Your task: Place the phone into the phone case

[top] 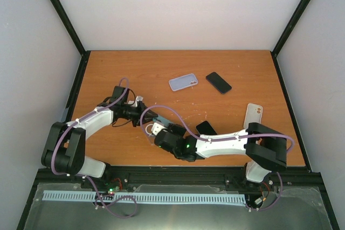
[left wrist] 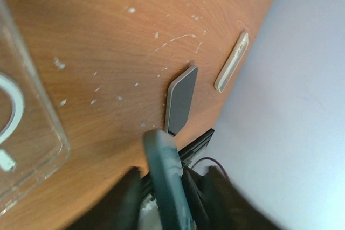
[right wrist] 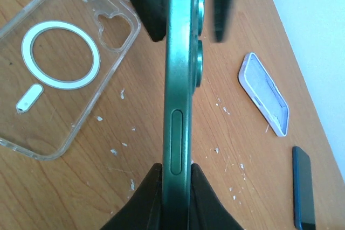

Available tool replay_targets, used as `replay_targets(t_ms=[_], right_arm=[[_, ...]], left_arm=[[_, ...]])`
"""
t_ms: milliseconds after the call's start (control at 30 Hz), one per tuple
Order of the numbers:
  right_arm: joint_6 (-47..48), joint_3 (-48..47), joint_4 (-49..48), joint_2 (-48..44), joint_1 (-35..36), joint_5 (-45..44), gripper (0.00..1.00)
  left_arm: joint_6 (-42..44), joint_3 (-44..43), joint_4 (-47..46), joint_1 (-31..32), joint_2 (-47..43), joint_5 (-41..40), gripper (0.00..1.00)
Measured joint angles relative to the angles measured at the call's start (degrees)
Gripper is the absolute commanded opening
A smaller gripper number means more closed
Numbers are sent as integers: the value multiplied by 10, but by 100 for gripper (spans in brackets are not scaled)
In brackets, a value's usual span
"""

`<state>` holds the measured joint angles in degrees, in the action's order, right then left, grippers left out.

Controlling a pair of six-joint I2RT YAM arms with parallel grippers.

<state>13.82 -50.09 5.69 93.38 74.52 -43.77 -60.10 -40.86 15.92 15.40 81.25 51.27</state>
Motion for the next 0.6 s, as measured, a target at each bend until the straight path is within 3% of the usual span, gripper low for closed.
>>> replay_targets(t_ms=[133,333,600], right_arm=[[-38,1,-3,-8,-4,19,3],[-110,1,6,-34,-18,108,3],[-249,1,-16,-74,-145,368,3]], left_arm=[[37,-1,-13,0,-21,-8,98],[89,-30,22,-15,-78,-92,99],[135,-10,40,-106,-148,-187,92]])
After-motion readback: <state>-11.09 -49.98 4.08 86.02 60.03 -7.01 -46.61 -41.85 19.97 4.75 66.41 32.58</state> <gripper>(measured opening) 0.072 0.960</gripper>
